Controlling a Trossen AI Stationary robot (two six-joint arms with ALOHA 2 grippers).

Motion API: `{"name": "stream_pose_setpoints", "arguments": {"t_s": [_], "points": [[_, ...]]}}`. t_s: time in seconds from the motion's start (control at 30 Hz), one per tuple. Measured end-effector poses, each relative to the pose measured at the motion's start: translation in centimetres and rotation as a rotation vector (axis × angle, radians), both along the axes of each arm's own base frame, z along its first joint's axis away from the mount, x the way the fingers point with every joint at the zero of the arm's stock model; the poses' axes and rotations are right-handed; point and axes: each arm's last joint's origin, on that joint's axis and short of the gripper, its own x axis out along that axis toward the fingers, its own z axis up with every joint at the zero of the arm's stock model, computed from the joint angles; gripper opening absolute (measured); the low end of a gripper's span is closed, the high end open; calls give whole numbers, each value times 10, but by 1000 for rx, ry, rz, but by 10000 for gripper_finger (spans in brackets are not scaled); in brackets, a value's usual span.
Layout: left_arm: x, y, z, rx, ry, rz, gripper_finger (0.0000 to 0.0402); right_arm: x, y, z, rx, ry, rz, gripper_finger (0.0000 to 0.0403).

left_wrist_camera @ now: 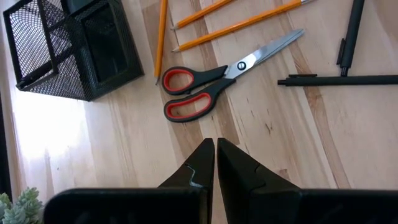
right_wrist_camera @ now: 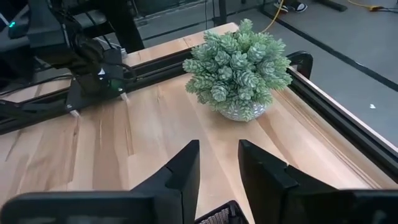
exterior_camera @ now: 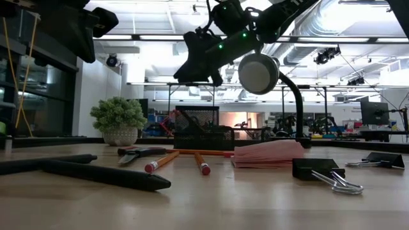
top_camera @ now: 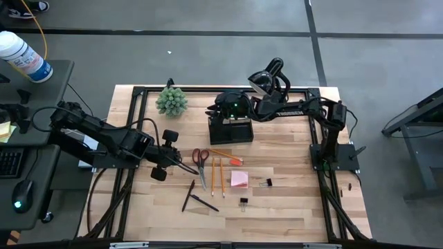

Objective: Pick and place office supplies into organizer
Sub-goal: Put the left black pen into the desk organizer

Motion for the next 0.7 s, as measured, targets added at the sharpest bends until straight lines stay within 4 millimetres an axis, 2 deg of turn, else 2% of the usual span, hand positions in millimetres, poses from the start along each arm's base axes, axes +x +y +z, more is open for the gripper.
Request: {"name": "stream_pose_setpoints", "arguments": {"t_s": [0.2, 0.3, 0.53, 0.7], "points": [[0, 0, 0, 3, 0, -8, 10, -1, 3, 26, -27, 29, 108, 92], [0, 0, 0, 3, -1, -8, 10, -3, 11, 35, -61, 139, 198, 86], [1, -1, 0, -30, -4, -24, 10, -14, 37, 47, -86, 467, 372, 85], [4, -2, 2, -51, -30, -43, 10, -20, 62, 52, -22, 560, 484, 81]]}}
